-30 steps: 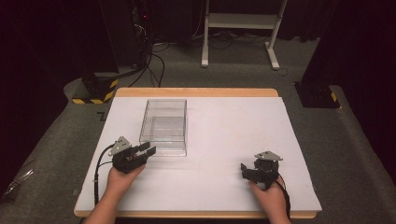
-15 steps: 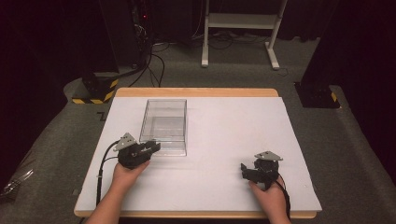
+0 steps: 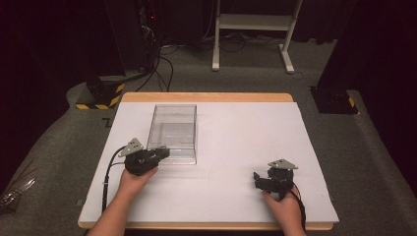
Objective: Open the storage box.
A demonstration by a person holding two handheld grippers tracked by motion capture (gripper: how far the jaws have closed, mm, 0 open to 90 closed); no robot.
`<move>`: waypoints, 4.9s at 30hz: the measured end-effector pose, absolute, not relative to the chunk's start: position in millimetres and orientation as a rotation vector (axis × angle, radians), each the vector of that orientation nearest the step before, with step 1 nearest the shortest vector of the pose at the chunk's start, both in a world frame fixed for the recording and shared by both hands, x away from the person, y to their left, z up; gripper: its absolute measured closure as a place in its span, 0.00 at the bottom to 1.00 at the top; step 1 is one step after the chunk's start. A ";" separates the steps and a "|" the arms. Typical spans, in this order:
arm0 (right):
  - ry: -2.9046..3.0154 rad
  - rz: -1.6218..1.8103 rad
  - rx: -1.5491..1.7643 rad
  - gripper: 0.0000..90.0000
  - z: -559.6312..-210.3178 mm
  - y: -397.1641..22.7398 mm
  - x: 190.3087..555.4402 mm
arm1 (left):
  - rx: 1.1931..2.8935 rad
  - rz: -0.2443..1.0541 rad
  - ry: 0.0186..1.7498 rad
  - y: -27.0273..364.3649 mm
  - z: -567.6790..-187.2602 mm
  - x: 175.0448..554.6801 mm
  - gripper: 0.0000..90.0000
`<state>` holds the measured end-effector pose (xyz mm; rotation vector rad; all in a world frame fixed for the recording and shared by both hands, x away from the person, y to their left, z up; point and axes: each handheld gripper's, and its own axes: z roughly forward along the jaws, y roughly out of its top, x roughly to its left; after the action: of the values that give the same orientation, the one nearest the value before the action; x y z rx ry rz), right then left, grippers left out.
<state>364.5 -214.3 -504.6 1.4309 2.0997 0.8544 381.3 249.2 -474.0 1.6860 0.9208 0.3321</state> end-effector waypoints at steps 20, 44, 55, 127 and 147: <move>2.098 0.854 1.432 0.15 -504.5 -214.3 364.3 | 1.684 0.331 0.902 252.1 -474.9 378.9 0.85; 2.100 0.854 1.430 0.15 -504.5 -214.5 364.4 | 1.663 0.303 0.849 257.9 -479.3 352.4 0.89; 2.100 0.854 1.429 0.15 -504.6 -214.5 364.4 | 1.677 0.288 0.835 259.2 -478.4 339.8 0.91; 2.100 0.854 1.429 0.15 -504.5 -214.5 364.2 | 1.726 0.195 0.723 272.2 -481.5 247.5 0.95; 2.100 0.855 1.430 0.15 -504.5 -214.6 364.2 | 1.712 0.182 0.715 268.6 -484.0 254.7 0.95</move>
<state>364.2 -214.6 -504.5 1.4300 2.1002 0.8548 254.7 268.6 -484.0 1.7124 0.7153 0.1823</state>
